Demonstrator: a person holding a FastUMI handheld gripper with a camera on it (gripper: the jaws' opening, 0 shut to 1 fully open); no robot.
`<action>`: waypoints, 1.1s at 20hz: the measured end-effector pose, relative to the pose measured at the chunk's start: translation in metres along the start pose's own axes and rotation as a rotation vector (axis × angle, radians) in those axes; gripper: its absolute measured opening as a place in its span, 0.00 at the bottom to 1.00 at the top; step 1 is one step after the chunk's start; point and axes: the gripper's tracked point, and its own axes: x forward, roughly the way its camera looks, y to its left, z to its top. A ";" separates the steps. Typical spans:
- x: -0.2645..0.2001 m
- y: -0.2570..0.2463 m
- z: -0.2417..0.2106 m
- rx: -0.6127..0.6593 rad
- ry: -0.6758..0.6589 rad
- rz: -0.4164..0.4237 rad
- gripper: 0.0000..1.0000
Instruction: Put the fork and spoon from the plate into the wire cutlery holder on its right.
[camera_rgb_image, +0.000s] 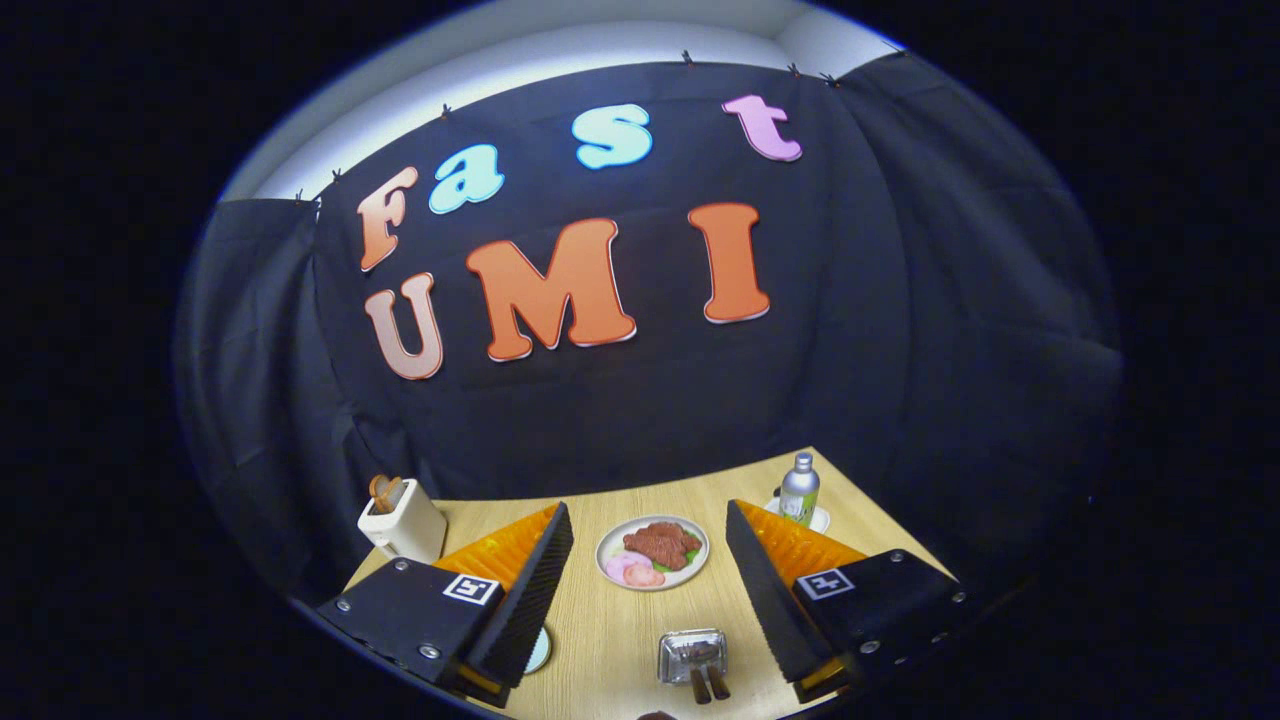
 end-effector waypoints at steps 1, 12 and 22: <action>-0.002 0.001 0.014 -0.012 -0.049 -0.007 0.97; -0.018 0.036 0.096 -0.176 -0.343 -0.001 0.97; -0.016 0.047 0.101 -0.162 -0.365 0.011 0.97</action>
